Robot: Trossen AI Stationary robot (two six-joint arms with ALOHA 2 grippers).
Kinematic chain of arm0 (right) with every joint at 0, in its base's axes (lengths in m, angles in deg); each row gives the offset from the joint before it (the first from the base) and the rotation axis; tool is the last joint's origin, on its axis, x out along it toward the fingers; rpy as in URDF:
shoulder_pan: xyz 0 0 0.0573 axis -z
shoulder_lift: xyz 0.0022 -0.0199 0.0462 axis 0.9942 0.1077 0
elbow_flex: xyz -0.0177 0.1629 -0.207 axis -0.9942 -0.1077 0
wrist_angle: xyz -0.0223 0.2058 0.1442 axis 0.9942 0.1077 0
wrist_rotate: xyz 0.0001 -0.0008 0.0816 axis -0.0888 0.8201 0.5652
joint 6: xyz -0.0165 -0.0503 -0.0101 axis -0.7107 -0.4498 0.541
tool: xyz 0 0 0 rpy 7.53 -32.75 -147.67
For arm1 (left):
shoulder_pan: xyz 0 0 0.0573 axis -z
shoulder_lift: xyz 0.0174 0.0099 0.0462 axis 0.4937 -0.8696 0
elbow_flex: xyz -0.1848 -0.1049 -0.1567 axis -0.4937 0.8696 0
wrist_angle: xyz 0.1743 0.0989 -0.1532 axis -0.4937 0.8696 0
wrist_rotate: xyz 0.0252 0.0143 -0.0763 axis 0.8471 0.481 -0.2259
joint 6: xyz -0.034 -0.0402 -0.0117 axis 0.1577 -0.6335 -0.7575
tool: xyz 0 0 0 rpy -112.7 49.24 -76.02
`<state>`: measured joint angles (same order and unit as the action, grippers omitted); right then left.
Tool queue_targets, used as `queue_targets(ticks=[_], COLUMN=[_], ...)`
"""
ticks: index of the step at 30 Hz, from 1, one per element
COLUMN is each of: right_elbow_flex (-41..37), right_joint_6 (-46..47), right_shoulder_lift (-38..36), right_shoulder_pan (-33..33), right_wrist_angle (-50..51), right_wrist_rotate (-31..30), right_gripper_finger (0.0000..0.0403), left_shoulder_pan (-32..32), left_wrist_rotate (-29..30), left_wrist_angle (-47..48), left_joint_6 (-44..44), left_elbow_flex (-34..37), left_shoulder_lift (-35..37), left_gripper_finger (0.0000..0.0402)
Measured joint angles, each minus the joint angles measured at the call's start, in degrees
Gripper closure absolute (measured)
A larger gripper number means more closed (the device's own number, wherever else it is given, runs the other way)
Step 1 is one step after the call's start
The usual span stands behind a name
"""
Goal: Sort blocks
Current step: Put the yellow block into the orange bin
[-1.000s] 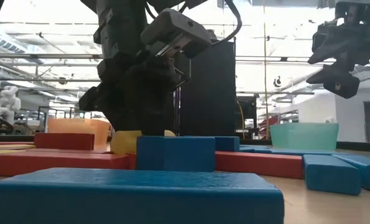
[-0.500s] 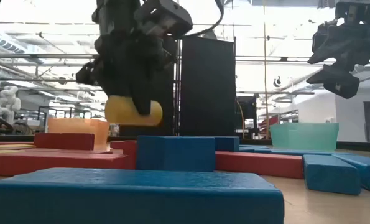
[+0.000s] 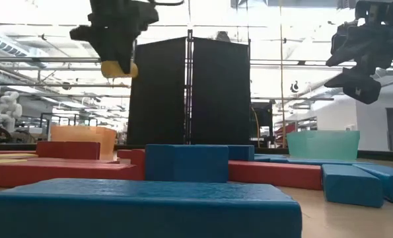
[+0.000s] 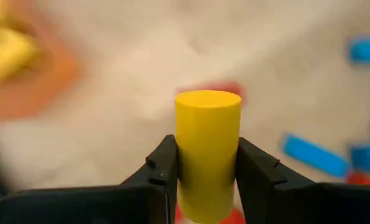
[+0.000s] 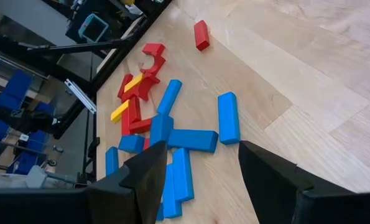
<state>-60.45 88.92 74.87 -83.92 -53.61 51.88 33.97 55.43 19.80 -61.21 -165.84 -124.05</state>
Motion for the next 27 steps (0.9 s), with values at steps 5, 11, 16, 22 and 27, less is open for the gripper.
queue_targets(ticks=[5,11,16,22,27], right_elbow_flex=[0.0,0.0,0.0,0.0,0.0], right_joint_6=[1.3,2.6,3.2,3.7,4.2], right_shoulder_lift=[0.0,0.0,0.0,0.0,0.0], right_shoulder_pan=[0.0,0.0,0.0,0.0,0.0], right_wrist_angle=[-0.1,-0.2,-0.6,-0.6,-0.6], right_wrist_rotate=[0.0,-0.1,-0.1,-0.1,-0.1], right_gripper_finger=[0.0209,0.0209,0.0209,0.0209,0.0209], left_shoulder_pan=[-8.2,-20.8,-31.3,-41.2,-46.8], left_wrist_rotate=[10.1,17.8,18.6,15.1,9.5], left_wrist_angle=[7.8,9.9,8.7,0.2,-7.9], left_joint_6=[0.0,5.3,13.5,20.6,20.9], left_elbow_flex=[0.0,0.0,0.0,1.6,6.5], left_shoulder_lift=[6.1,10.8,11.4,11.4,11.4], left_gripper_finger=[0.0300,0.0300,0.0300,0.0300,0.0300])
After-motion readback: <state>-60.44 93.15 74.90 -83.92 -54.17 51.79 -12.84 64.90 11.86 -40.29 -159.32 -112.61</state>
